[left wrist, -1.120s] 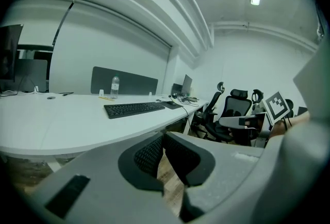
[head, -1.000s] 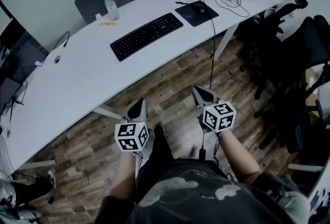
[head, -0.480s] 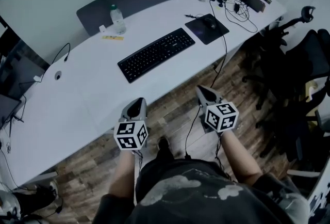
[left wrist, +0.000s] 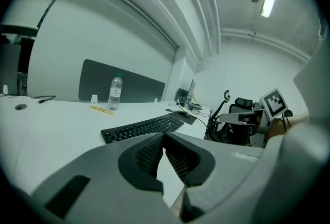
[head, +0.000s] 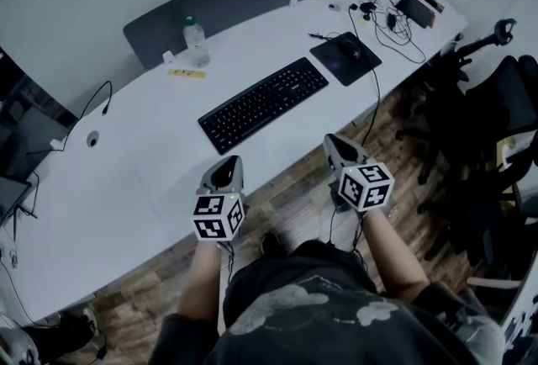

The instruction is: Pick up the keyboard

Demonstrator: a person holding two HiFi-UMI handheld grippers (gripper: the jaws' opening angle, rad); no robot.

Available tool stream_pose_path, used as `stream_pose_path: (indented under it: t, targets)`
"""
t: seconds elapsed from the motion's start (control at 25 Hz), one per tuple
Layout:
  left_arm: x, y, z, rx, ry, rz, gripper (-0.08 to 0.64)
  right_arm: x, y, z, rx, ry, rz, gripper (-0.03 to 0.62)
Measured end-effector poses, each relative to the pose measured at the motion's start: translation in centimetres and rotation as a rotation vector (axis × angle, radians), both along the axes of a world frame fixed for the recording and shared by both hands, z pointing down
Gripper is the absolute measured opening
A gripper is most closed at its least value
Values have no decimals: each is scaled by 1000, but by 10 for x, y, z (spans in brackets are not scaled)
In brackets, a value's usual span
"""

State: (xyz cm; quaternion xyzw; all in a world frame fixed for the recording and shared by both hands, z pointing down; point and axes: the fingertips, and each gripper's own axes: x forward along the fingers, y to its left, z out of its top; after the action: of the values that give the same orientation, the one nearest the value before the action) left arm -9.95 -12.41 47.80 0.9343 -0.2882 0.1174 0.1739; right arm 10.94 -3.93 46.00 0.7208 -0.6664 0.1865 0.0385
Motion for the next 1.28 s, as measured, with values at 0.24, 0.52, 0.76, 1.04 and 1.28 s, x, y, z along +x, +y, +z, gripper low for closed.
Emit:
stream_pose_path:
  t: [0.24, 0.52, 0.76, 1.04, 1.28]
  targets:
    - [7, -16, 3, -11, -4, 0, 14, 11, -13, 5, -11, -5, 5, 2]
    - [20, -33, 7, 0, -45, -9, 14, 33, -50, 11, 4, -18, -34, 2]
    - [33, -72, 9, -12, -82, -89, 15, 49, -112, 11, 5, -23, -137, 2]
    - [52, -109, 21, -34, -136, -156, 15, 76, -181, 13, 8, -36, -236, 2]
    - [65, -127, 30, -49, -178, -151, 53, 87, -226, 13, 18, -41, -315, 2]
